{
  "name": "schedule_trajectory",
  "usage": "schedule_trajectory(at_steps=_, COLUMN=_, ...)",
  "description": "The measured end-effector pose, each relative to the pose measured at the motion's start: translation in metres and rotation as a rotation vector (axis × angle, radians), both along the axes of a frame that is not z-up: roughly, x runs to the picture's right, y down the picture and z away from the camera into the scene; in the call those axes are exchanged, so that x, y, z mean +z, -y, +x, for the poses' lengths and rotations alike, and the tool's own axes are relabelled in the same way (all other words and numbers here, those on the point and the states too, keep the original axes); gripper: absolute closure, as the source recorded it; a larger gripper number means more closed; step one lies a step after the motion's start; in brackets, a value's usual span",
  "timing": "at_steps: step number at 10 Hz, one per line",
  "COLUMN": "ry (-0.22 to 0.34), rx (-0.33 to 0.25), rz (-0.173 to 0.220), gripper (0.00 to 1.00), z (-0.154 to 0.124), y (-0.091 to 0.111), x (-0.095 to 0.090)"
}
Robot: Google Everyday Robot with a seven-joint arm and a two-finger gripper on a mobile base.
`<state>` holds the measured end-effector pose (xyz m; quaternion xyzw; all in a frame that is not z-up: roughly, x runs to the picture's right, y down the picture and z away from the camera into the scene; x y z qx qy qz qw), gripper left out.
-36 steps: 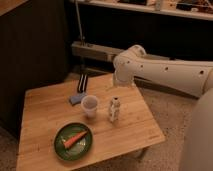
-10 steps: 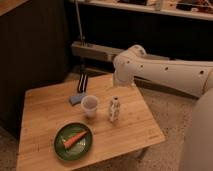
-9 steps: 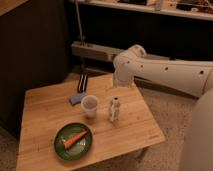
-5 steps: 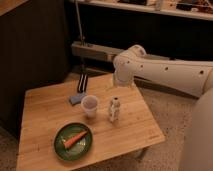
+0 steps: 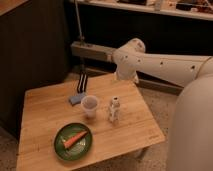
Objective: Move the arm in a circular motion
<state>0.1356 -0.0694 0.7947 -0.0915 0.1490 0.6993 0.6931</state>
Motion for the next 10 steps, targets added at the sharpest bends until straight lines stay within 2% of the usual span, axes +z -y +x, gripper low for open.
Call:
schedule_trajectory(at_steps=1, ry=-0.029, rx=0.034, rz=0.013, gripper=0.2, z=0.022, y=0.019, x=0.01)
schedule_trajectory(at_steps=2, ry=-0.039, rx=0.052, rz=0.01, gripper=0.2, z=0.04, y=0.027, x=0.015)
schedule_trajectory(at_steps=5, ry=-0.023, rx=0.091, rz=-0.008, gripper=0.2, z=0.067, y=0.037, x=0.018)
schedule_trajectory(at_steps=7, ry=-0.021, rx=0.114, rz=-0.022, gripper=0.2, z=0.083, y=0.027, x=0.006)
schedule_trajectory(at_steps=10, ry=-0.012, rx=0.143, rz=-0.053, gripper=0.2, z=0.076, y=-0.014, x=-0.026)
